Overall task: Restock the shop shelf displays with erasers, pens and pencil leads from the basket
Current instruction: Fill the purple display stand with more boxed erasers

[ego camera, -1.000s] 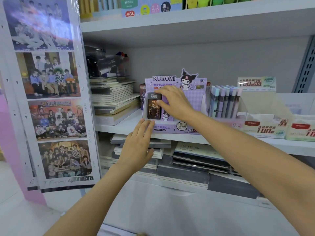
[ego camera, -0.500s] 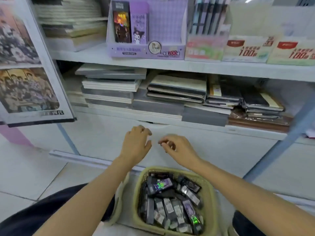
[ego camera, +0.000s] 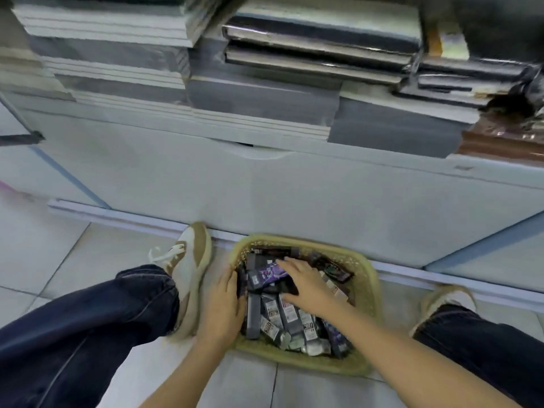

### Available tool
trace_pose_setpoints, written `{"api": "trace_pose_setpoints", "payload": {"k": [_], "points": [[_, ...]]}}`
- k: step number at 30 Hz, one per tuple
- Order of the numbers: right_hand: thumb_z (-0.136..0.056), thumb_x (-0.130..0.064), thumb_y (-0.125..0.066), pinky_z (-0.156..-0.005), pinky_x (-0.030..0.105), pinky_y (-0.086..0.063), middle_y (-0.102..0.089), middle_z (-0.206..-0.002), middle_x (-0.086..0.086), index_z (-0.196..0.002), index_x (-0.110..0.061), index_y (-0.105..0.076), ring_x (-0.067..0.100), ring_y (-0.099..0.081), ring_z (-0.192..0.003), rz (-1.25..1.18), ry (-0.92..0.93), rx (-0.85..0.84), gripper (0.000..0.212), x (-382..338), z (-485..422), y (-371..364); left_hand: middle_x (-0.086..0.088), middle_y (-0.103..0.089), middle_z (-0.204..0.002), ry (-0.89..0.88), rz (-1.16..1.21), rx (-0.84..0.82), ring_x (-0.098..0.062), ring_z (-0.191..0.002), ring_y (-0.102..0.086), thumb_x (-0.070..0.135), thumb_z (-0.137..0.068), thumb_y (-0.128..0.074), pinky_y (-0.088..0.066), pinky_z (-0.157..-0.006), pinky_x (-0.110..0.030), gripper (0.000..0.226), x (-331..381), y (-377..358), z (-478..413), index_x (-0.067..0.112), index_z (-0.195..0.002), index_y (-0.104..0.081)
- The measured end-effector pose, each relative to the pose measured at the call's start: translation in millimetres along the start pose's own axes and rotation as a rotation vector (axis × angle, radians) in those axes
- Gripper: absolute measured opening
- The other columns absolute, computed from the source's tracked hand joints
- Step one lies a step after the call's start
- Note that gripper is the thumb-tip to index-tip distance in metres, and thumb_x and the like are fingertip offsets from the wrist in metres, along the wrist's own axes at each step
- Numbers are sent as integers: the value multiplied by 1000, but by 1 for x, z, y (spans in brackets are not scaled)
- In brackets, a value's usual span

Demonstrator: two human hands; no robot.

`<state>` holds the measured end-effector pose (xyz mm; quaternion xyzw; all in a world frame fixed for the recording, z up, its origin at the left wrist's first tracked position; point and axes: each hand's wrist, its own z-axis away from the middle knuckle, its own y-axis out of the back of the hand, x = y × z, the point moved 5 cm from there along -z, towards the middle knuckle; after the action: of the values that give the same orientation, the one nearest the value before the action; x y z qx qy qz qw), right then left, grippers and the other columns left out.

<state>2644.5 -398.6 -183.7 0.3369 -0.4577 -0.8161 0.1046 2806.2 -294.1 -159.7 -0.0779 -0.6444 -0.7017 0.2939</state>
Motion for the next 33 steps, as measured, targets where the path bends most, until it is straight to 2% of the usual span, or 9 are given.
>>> {"api": "trace_pose_setpoints", "payload": {"k": [3,6,14,17,21,24,27,30,33], "points": [[-80,-43,-73,-109,39,-28,-27,-147,4,-148,-25,-28,25,-27,-134,158,-18,46,83,1,-6,-11,-15,-39,-151,28,22,73,-30,-137,-39,7,-95,-54,-28,-114,-33,52,0,0,4,-2,-144,-40],[-77,-37,-76,-102,34,-34,-34,-137,1,-132,-22,-43,22,-34,-124,195,2,122,66,3,-6,-15,-13,-41,-150,42,25,91,-28,-136,-40,7,-95,-53,-30,-113,-33,48,1,0,5,-1,-142,-44],[-97,-26,-55,-92,33,-47,-53,-123,1,-128,-15,-53,19,-53,-110,19,68,148,33,3,4,1,-15,-43,-146,5,-26,114,-31,-133,-39,9,-95,-57,-34,-110,-38,35,6,4,6,2,-129,-57],[-99,-22,-51,-82,36,-49,-63,-112,6,-121,-10,-58,23,-61,-99,-167,-40,168,26,8,7,14,-12,-57,-124,-12,35,182,-23,-118,-44,6,-93,-58,-33,-99,-24,26,13,10,7,4,-119,-62],[-97,-19,-56,-70,37,-47,-68,-95,15,-107,-5,-63,29,-64,-86,-558,-110,126,19,5,14,16,0,-63,-109,301,622,72,-13,-101,-58,19,-99,-52,-41,-76,-15,20,18,2,2,14,-118,-57],[-96,-20,-59,-70,36,-43,-68,-96,19,-102,-4,-64,30,-63,-87,-721,-126,125,17,-4,19,9,-7,-62,-104,508,1027,48,-10,-85,-61,22,-93,-64,-49,-62,-13,38,29,-8,0,6,-125,-49],[-96,-16,-59,-83,38,-48,-70,-102,16,-107,-6,-65,30,-64,-99,-907,-190,187,17,-3,23,8,-8,-59,-105,596,1164,153,-14,-87,-61,16,-87,-72,-51,-62,-15,54,27,-10,1,1,-129,-43],[-95,-13,-59,-93,44,-50,-71,-104,11,-110,-8,-66,25,-66,-100,-1050,-177,150,17,-11,25,5,-18,-70,-111,625,1422,-44,-23,-90,-69,25,-87,-69,-55,-67,-24,48,34,-22,2,-3,-124,-56],[-93,-14,-63,-87,45,-53,-71,-92,4,-108,-7,-65,17,-67,-86,-1087,-118,-4,17,-25,27,-9,-20,-73,-103,615,1631,-142,-30,-86,-73,23,-86,-67,-58,-63,-33,34,40,-28,5,1,-113,-66]]}}
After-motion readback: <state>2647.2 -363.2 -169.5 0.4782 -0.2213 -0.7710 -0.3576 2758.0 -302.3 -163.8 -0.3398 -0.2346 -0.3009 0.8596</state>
